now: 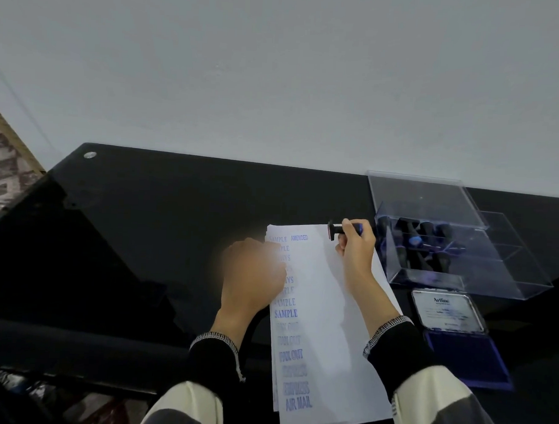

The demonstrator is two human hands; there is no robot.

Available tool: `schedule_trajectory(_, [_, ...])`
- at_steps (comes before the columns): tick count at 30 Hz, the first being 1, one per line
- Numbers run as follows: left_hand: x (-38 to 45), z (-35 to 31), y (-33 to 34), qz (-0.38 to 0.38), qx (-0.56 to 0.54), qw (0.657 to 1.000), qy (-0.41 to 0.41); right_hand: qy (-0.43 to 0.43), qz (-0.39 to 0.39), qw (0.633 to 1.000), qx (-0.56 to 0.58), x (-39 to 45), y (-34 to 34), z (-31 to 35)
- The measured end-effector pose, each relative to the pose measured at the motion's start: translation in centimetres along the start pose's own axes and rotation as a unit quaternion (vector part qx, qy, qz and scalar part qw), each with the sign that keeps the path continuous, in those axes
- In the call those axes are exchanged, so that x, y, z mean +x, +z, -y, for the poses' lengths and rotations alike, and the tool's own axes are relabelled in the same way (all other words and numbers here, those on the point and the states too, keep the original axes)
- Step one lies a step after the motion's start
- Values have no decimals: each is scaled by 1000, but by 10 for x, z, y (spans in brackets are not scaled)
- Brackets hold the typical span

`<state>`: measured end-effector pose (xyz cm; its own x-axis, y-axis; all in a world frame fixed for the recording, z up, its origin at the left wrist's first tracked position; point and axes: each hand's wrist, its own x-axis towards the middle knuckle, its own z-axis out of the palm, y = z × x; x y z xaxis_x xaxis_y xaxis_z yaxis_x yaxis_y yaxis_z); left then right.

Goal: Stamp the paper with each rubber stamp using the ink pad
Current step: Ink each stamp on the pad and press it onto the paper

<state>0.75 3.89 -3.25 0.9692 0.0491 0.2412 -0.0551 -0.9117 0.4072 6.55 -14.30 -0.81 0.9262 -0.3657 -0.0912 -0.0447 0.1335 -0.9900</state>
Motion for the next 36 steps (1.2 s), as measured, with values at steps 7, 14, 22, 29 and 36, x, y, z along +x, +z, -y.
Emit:
schedule_trajectory(7, [1,0,0,-14,-21,1000,-2,-46,72,993,-80,-11,-3,8])
schedule_trajectory(14, [-8,-17,-10,-71,-11,997,3,-92,84,986,-109,-38,-32,38])
schedule_trajectory(22, [-51,-112,5,49,-71,989,120,-164,43,966,-197,-70,-119,60])
schedule_trajectory(29, [-81,-146,33,117,-135,966,188,-160,22,930,-332,-99,-202,57])
schedule_trajectory(36, [-89,-146,44,109,-92,964,223,-187,54,841,-504,-113,-233,50])
